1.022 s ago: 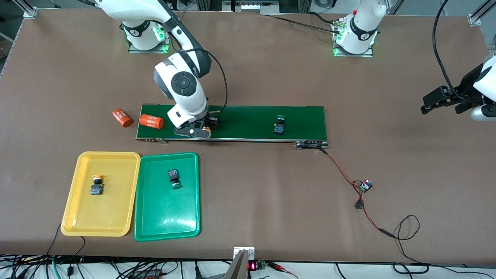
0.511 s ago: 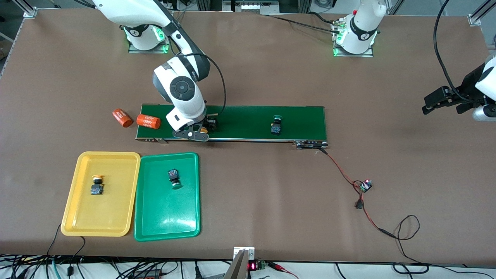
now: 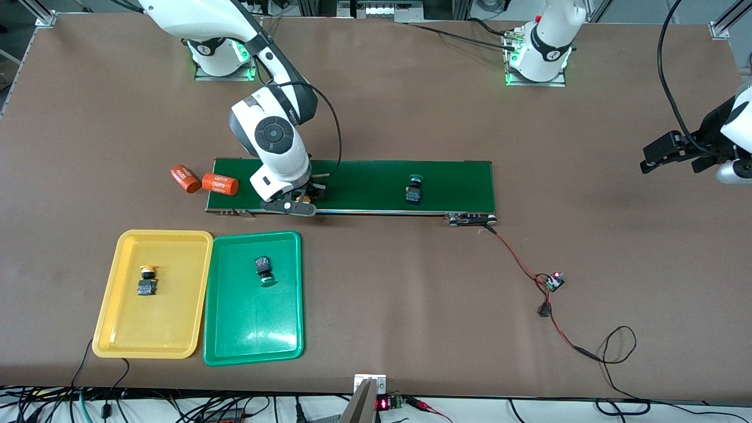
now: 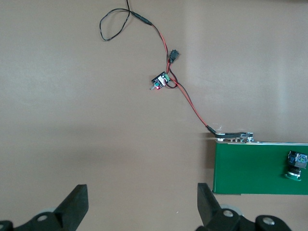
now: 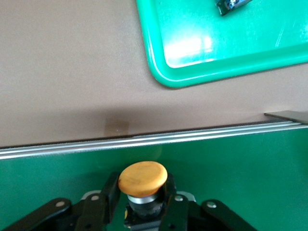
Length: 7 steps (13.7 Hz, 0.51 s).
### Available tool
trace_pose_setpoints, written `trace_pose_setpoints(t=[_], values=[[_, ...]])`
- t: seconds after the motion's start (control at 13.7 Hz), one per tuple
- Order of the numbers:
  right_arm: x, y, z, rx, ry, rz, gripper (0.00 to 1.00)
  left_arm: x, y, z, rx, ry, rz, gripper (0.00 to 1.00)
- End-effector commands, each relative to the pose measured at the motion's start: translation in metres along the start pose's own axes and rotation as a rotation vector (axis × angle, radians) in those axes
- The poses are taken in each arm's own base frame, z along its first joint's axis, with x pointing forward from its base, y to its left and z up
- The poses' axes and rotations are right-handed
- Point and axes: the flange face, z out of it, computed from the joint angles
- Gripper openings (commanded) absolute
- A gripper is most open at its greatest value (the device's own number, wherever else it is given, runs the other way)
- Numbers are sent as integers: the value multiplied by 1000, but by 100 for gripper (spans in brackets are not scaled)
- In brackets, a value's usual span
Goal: Sort buttons by color to trays
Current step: 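Grasp the yellow-capped button on the belt with the right gripper, then carry the yellow button over the yellow tray with the right gripper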
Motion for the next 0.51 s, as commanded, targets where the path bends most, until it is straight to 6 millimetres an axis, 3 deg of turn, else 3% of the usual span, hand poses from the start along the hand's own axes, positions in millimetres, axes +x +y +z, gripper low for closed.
trace_pose_setpoints(t=[0.0,0.22,0.44], values=[[13,3,-2,-3,12,-26,29,-1,-2,0,-23,4,0,100],[25,12,-14,-19,3,-43,29,-1,-2,0,-23,4,0,100],[51,37,-46,-59,-7,-90,28,-1,-3,0,-23,4,-2,100]])
